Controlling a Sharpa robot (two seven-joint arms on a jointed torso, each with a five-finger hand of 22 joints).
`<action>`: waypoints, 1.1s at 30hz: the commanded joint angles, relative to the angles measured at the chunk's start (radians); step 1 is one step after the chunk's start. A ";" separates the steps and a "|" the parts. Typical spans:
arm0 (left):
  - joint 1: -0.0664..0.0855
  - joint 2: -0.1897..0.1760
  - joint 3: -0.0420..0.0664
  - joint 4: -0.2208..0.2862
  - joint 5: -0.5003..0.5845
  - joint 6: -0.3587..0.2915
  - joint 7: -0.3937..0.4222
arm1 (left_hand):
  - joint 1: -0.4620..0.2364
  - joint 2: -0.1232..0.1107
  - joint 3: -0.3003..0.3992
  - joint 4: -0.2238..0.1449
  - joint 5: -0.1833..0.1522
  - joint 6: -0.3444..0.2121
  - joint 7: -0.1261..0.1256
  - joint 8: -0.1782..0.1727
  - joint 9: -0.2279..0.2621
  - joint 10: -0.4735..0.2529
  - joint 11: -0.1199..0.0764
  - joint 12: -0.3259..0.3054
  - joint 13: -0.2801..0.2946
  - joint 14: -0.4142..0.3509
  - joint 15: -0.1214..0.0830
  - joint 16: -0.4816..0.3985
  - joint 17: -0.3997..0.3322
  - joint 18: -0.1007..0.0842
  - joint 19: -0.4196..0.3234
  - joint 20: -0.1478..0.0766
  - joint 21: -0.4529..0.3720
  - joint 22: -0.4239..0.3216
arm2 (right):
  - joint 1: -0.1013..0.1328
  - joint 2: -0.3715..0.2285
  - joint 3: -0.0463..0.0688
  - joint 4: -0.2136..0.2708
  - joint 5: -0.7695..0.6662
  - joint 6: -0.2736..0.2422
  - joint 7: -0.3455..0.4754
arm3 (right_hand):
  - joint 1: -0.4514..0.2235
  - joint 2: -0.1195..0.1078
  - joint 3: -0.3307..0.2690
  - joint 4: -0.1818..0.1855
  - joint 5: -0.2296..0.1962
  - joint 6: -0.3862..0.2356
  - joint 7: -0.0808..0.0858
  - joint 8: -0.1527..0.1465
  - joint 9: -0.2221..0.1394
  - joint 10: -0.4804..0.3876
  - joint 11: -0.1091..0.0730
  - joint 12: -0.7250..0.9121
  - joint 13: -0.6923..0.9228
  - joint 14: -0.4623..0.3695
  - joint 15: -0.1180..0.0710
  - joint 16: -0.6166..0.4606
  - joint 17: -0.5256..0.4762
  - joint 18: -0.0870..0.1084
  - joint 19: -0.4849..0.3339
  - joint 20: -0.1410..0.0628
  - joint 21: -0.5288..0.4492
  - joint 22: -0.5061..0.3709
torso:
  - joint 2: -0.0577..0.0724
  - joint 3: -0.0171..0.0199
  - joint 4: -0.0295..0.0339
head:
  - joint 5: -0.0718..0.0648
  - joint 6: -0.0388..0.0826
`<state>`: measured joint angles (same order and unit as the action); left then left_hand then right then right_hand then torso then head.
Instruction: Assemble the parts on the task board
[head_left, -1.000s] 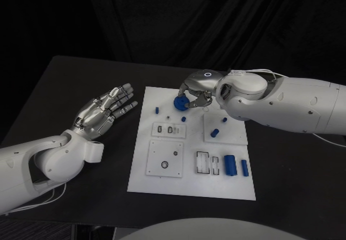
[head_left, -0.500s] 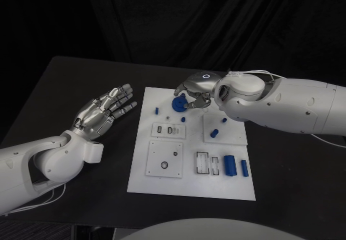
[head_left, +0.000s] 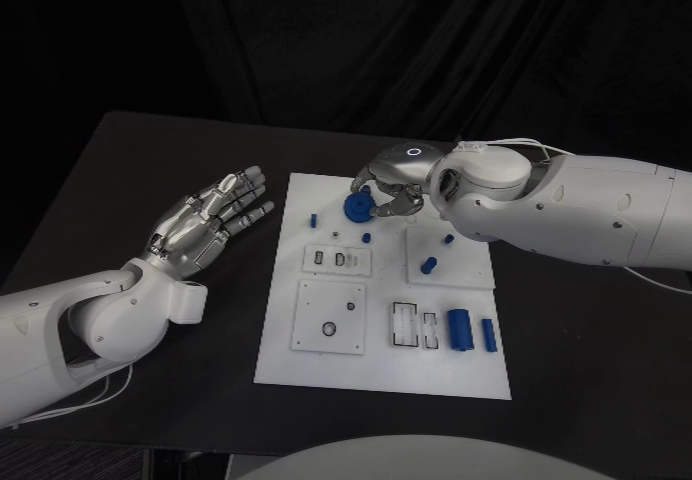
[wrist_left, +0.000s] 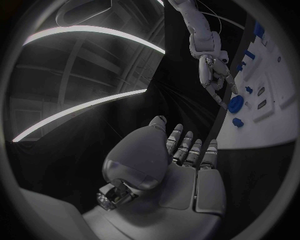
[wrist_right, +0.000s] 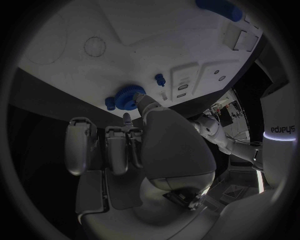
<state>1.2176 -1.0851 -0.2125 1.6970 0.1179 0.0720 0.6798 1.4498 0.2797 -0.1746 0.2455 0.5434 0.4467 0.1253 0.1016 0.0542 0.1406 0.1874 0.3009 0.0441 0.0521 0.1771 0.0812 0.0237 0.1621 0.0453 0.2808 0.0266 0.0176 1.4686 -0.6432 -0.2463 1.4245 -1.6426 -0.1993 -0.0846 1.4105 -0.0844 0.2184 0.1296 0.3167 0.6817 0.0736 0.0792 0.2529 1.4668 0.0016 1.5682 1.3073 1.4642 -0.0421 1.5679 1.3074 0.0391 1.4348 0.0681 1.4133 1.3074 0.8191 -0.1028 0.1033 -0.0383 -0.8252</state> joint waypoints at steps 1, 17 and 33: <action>0.001 0.000 0.001 0.001 -0.003 0.015 0.038 | 0.007 -0.001 0.007 -0.001 0.003 0.003 0.003 0.002 0.001 0.003 0.006 0.000 0.001 0.002 0.005 0.006 0.001 0.015 -0.001 0.007 0.004 0.001 | -0.003 -0.006 0.000 0.001 -0.006 0.003 -0.015 | -0.005 0.002 -0.005 0.003 -0.002 0.019 0.002 0.008 0.000 0.104 -0.003 0.003 0.264 0.107 -0.004 0.003 0.263 0.008 -0.005 -0.001 -0.004 0.197 | 0.000 -0.0011 -0.0003 | 0.003 0.000; 0.001 0.000 0.001 -0.001 -0.003 0.016 0.036 | 0.007 -0.001 0.008 -0.001 0.004 0.003 0.004 0.002 0.001 0.003 0.007 0.001 0.001 0.002 0.006 0.007 0.001 0.015 0.000 0.008 0.005 0.002 | -0.009 -0.032 0.000 0.003 -0.006 0.046 -0.042 | -0.035 0.010 -0.010 0.023 0.010 0.165 0.033 0.054 -0.003 0.104 0.022 0.003 0.264 0.107 0.016 0.003 0.263 0.012 -0.017 0.016 -0.028 0.194 | 0.000 -0.0004 -0.0011 | 0.003 0.001; 0.001 -0.009 0.001 0.002 -0.003 0.016 0.037 | 0.008 0.000 0.009 -0.002 0.004 0.002 0.004 0.001 0.001 0.003 0.007 0.001 0.001 0.002 0.006 0.007 0.001 0.015 0.000 0.008 0.004 0.002 | -0.005 -0.122 0.000 0.048 -0.006 -0.082 -0.018 | -0.043 0.011 -0.017 0.025 -0.001 0.268 0.026 0.093 0.026 0.104 0.018 0.003 0.264 0.107 0.014 0.003 0.263 0.010 -0.006 0.018 -0.023 0.198 | 0.001 0.0000 -0.0006 | 0.007 0.009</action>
<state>1.2176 -1.0931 -0.2125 1.6950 0.1179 0.0763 0.6798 1.4497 0.2797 -0.1717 0.2427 0.5434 0.4467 0.1252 0.1016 0.0542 0.1406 0.1873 0.3008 0.0440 0.0521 0.1770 0.0849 0.0236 0.1621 0.0453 0.2807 0.0266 0.0183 1.4608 -0.7541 -0.2465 1.4605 -1.6427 -0.2110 -0.1011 1.3770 -0.0777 0.2052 0.1509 0.3229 0.9437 0.1021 0.1704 0.2781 1.4666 0.0165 1.5682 1.3080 1.4671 -0.0319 1.5679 1.3073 0.0392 1.4258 0.0842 1.3901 1.3080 0.8190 -0.1032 0.1019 -0.0300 -0.8218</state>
